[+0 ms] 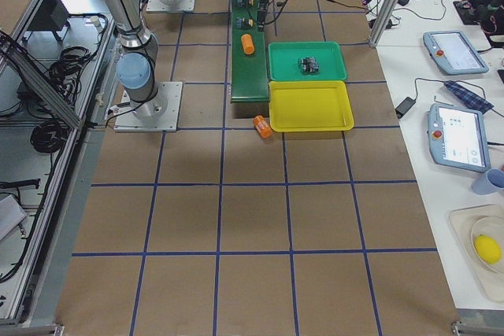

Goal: Sort buttons by color to trays
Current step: 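Raise the left gripper away from the belt while right hovers over trays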

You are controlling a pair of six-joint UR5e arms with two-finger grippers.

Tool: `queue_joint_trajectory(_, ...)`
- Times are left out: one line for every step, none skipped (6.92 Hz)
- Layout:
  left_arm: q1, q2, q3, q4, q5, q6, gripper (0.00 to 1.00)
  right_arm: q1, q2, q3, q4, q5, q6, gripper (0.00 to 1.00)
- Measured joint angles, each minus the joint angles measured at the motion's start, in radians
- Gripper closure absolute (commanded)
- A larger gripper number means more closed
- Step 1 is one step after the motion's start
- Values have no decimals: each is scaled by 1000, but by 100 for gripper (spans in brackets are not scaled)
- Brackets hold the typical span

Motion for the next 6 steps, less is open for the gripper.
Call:
queue_joint_trajectory(0,-40,51,-16,-19,0,0,1,0,2,0,-1,-2,0)
queue_joint_trajectory(-7,-61,75,-32,-27,1,0,1,-1,6,0,-2,-3,0)
queue_joint_trajectory(-28,-54,64,-46,-23,8,0,1,-4,16,0,-5,-4,0)
queue_joint_trajectory(-50,-39,43,-49,-8,15,0,1,-11,32,-1,-6,-3,0)
queue_joint_trajectory(-62,-25,29,-49,15,26,0,1,-19,48,-6,-6,0,0)
queue_joint_trajectory(-66,-15,22,-49,34,39,0,1,-22,55,-10,-6,2,0)
